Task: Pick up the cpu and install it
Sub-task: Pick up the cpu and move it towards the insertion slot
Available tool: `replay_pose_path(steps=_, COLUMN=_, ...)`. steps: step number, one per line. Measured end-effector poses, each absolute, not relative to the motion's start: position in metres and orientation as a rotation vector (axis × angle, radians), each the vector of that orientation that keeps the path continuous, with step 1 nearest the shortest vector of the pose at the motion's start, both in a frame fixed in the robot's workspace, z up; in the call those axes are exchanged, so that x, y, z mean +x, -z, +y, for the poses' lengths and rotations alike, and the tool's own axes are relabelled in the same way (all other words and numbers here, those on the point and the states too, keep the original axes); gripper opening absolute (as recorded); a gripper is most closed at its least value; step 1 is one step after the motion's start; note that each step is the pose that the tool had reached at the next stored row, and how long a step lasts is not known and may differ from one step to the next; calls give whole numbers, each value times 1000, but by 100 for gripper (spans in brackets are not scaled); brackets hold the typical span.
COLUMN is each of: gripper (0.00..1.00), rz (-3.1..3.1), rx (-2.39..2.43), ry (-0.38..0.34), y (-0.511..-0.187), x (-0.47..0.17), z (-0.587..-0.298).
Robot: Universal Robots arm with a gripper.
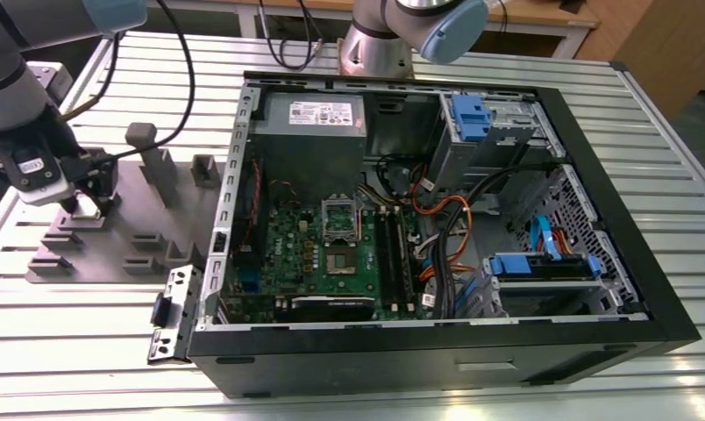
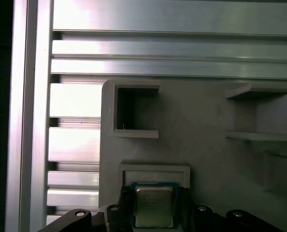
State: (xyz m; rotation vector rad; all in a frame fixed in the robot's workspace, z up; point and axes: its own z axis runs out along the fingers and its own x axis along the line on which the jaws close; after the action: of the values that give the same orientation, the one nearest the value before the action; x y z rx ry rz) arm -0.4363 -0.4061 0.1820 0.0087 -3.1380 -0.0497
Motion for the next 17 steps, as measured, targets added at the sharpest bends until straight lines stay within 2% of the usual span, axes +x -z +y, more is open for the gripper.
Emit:
replay_pose_path(steps=5, gripper=50, rz=-3138, rx=8, ry=49, y=-181, x=-436, z=-406)
replay_pose_path(steps=6, gripper=56, rz=-3138, rx=8, ry=49, y=-181, x=-436, z=-406)
replay_pose_path(steps=17, gripper=56, rz=-3138, rx=31, ry=49, y=-184, x=-436, z=-406)
